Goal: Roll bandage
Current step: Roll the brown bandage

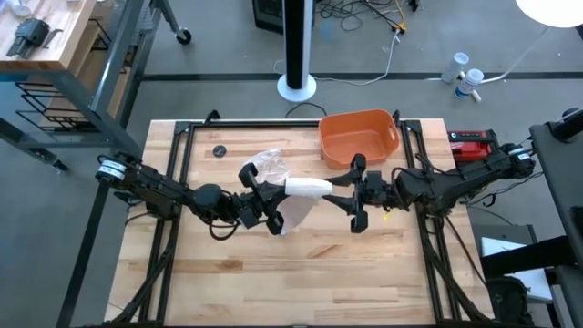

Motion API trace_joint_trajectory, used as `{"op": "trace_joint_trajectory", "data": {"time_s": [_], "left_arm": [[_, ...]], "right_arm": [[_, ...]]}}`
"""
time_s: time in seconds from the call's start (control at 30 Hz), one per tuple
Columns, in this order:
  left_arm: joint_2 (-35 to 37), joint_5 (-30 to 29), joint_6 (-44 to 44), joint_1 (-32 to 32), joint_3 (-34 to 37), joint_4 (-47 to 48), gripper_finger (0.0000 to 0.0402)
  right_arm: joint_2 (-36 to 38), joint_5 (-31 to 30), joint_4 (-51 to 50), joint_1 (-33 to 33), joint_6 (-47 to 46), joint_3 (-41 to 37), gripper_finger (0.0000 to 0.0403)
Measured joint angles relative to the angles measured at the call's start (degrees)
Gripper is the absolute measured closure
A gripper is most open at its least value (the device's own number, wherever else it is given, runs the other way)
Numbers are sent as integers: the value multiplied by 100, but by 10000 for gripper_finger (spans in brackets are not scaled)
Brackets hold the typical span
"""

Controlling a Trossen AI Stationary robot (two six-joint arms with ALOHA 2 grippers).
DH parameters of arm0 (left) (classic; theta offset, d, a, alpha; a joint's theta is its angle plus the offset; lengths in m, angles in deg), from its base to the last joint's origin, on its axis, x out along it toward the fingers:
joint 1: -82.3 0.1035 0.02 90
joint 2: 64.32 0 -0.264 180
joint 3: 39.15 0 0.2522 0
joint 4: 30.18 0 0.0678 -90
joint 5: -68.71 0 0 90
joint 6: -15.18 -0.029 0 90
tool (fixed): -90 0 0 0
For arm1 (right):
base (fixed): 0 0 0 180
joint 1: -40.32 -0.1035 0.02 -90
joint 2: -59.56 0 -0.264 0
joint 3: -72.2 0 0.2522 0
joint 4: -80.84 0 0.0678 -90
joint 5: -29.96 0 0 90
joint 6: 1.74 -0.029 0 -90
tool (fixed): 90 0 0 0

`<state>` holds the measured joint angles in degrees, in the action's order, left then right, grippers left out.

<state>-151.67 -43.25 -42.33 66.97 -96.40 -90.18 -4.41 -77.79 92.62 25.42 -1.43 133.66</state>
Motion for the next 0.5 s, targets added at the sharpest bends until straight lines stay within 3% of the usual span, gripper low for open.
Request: {"op": "trace_joint_trajectory", "data": {"time_s": [0.1,0.23,0.37,0.5], "left_arm": [[0,3,42,-5,0,-13,400],[7,-6,287,-4,0,-44,379],[13,-327,718,-45,0,-32,349],[41,-785,817,-160,0,31,319]], "right_arm": [[-60,363,-54,98,-28,123,279],[-169,428,-193,104,261,336,364],[-305,417,-503,104,609,571,372],[-348,-70,-1102,47,1090,736,372]]}}
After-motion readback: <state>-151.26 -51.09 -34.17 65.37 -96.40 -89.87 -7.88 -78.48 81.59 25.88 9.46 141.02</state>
